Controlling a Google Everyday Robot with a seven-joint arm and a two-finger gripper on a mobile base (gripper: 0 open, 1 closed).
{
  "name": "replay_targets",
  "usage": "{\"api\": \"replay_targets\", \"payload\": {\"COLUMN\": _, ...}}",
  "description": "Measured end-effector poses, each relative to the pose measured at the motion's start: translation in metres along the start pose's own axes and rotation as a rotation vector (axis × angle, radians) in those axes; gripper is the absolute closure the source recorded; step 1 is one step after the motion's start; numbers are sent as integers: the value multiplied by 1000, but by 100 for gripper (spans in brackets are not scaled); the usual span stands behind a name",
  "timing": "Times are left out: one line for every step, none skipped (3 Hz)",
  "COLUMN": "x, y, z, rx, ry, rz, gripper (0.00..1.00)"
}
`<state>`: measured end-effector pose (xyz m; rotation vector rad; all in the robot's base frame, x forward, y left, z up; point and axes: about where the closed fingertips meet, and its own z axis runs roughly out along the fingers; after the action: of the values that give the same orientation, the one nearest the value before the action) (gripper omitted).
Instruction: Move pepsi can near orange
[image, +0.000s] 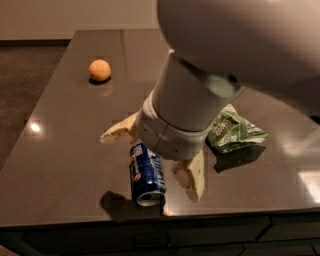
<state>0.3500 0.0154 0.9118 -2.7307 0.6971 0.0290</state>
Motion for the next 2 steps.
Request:
{"api": "replay_targets", "payload": {"x": -2, "y": -10, "z": 20, "rx": -24, "ry": 16, "rz": -65, "gripper": 0}}
{"api": "replay_targets", "payload": {"x": 7, "y": -13, "z": 37, "rx": -61, "ry": 35, "rz": -102, "gripper": 0}}
